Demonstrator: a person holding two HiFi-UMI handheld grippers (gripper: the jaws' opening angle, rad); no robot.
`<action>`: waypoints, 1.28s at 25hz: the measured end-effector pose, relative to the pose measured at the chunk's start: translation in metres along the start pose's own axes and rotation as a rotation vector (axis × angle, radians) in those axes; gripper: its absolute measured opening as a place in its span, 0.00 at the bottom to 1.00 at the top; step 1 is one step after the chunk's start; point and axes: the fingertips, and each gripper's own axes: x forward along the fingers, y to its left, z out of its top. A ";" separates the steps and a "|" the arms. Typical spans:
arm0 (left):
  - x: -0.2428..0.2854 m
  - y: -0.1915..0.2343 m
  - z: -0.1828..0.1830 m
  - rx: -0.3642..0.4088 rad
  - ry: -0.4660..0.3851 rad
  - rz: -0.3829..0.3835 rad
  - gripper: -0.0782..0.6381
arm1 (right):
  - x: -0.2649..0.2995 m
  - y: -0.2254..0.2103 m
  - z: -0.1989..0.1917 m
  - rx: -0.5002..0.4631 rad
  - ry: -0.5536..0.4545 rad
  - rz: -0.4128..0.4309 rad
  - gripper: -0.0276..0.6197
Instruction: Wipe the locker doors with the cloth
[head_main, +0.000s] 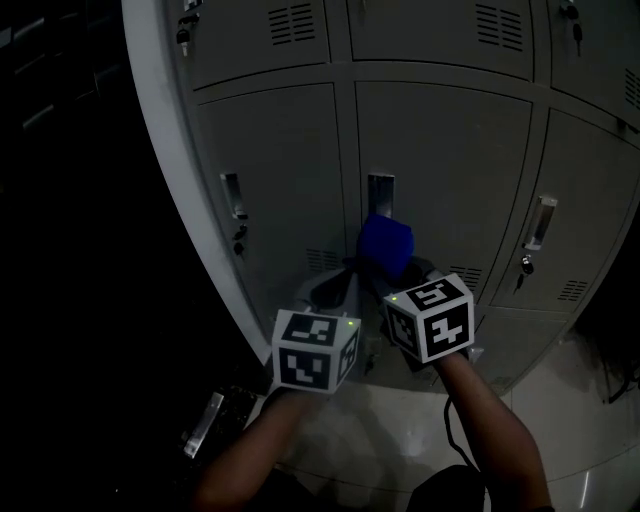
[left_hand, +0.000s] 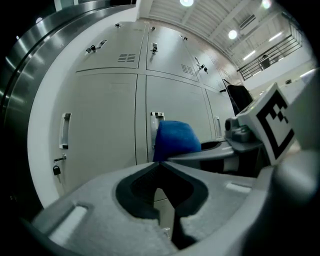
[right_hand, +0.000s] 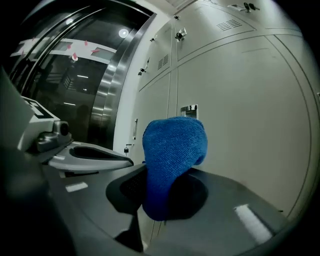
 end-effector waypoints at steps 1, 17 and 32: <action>-0.002 0.001 -0.001 0.001 0.000 0.006 0.11 | 0.007 0.003 -0.001 -0.008 0.005 -0.001 0.15; 0.017 -0.049 0.003 0.005 -0.018 -0.063 0.11 | -0.032 -0.059 -0.015 -0.018 0.003 -0.114 0.15; 0.043 -0.063 -0.005 0.005 0.008 -0.083 0.11 | -0.101 -0.153 -0.038 -0.025 0.051 -0.310 0.15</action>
